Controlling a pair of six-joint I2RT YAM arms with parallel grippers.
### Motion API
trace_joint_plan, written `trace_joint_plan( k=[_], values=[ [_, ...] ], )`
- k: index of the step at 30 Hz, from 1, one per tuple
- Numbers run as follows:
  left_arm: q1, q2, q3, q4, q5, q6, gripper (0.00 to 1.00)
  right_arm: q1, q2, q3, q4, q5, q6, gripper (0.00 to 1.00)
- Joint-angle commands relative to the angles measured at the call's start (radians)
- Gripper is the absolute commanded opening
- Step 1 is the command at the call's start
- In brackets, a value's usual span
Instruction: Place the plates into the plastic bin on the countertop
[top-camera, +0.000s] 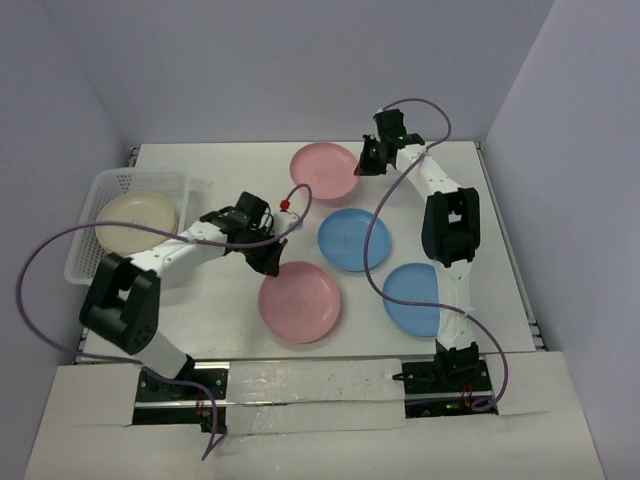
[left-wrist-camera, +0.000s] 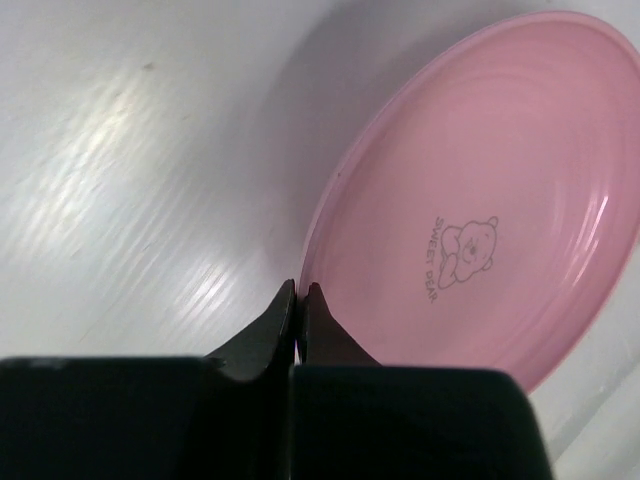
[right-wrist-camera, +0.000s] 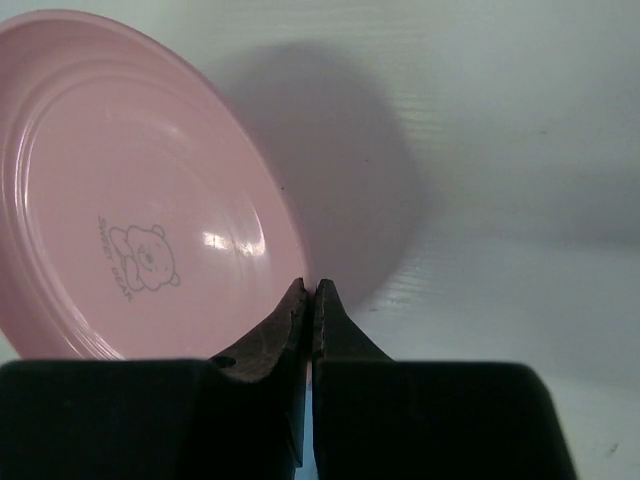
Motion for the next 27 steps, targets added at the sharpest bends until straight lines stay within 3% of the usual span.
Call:
trace_joint_plan(
  k=[1, 3, 7, 10, 17, 21, 27],
  values=[
    [0.131, -0.178, 0.052, -0.147, 0.104, 0.120, 0.00, -0.010, -0.148, -0.003, 0.033, -0.097, 0.038, 0.00],
    [0.186, -0.207, 0.111, -0.189, 0.118, 0.124, 0.00, -0.011, -0.177, -0.011, 0.037, -0.117, 0.047, 0.00],
    [0.401, -0.236, 0.214, -0.237, 0.132, 0.095, 0.00, -0.013, -0.229, -0.032, 0.035, -0.132, 0.044, 0.00],
    [0.638, -0.223, 0.323, -0.218, 0.056, 0.062, 0.00, -0.018, -0.275, -0.047, 0.020, -0.136, 0.025, 0.00],
    [1.027, 0.005, 0.622, -0.256, -0.081, 0.059, 0.00, -0.018, -0.348, -0.092, 0.001, -0.156, -0.021, 0.00],
    [1.117, 0.182, 0.769, -0.274, -0.135, 0.064, 0.00, -0.009, -0.378, -0.136, -0.002, -0.167, -0.049, 0.00],
    [1.133, 0.288, 0.751, -0.215, -0.215, 0.077, 0.01, 0.017, -0.416, -0.184, -0.009, -0.187, -0.092, 0.00]
  ],
)
